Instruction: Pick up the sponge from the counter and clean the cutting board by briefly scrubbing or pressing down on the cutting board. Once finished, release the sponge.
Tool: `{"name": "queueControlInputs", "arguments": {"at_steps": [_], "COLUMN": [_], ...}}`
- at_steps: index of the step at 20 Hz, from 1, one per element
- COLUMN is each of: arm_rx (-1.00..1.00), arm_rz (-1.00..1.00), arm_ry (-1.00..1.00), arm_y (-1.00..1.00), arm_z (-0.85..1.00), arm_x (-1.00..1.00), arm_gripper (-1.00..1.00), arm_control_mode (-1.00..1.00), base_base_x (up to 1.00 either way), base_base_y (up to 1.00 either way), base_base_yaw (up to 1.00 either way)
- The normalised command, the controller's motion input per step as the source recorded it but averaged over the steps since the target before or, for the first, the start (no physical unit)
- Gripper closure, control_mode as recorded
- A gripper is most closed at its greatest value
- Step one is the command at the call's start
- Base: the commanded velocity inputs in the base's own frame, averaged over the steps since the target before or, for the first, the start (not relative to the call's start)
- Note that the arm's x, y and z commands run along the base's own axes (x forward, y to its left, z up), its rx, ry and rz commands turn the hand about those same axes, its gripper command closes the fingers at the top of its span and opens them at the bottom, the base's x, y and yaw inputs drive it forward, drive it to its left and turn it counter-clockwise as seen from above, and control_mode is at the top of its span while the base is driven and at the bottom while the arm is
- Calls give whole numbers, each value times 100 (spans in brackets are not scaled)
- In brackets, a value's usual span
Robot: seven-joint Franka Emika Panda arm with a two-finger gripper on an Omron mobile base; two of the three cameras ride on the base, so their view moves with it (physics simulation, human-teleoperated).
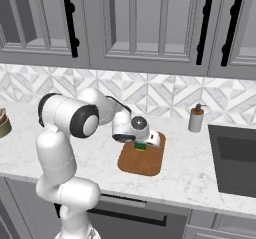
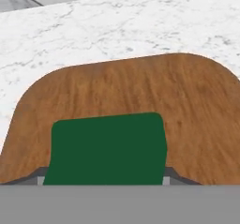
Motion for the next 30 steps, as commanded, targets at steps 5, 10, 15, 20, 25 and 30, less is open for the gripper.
{"name": "queueControlInputs", "arguments": {"at_steps": [5, 10, 15, 20, 25, 30], "arm_rx": [0, 0, 0, 0, 0, 0], "arm_rz": [0, 0, 0, 0, 0, 0], "arm_ry": [0, 0, 0, 0, 0, 0], "arm_y": [95, 90, 85, 61, 27, 0], "arm_z": [7, 13, 0, 0, -14, -28], "arm_x": [-21, -4, 0, -8, -15, -2], "arm_gripper": [100, 100, 100, 100, 100, 100], "arm_control_mode": [-100, -100, -100, -100, -100, -100], "base_base_x": [0, 0, 0, 0, 0, 0], "base_base_y": [0, 0, 0, 0, 0, 0], "base_base_yaw": [0, 0, 0, 0, 0, 0]}}
